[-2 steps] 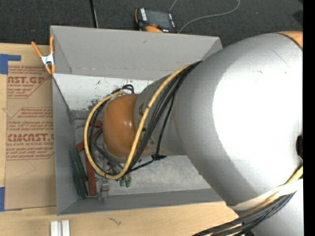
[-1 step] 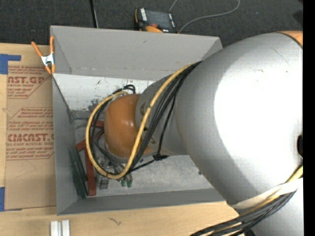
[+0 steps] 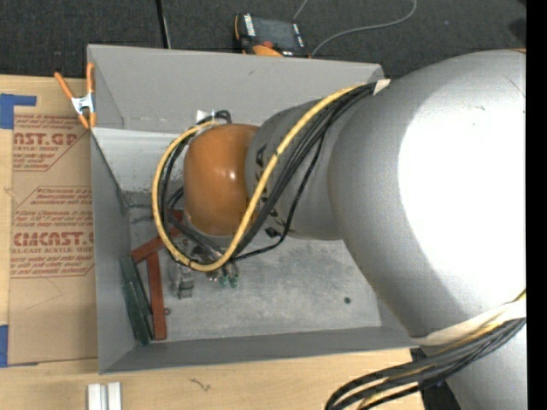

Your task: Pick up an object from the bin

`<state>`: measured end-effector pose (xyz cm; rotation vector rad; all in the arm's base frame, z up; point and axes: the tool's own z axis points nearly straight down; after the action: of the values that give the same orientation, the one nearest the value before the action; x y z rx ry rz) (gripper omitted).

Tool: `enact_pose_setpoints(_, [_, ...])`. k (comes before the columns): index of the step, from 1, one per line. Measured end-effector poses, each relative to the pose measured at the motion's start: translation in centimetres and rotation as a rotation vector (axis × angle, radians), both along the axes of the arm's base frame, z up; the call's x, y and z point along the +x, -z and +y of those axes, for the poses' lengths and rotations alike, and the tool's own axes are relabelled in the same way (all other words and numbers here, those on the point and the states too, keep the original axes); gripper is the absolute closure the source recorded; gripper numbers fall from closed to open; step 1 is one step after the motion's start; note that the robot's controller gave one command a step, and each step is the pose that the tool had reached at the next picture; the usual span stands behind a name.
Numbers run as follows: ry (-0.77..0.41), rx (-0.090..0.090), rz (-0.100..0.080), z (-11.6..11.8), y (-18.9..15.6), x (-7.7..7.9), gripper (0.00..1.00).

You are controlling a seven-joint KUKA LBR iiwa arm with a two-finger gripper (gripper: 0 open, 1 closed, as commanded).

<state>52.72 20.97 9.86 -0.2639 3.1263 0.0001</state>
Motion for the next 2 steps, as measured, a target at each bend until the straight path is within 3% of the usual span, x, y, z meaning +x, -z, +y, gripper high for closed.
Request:
enact_pose_setpoints(1, [-0.001, 0.0, 0.002, 0.1, 0.1, -0.1, 0.0])
enact_pose_setpoints(2, [-0.408, 0.001, -0.001, 3.1, -4.3, -1.5, 0.0])
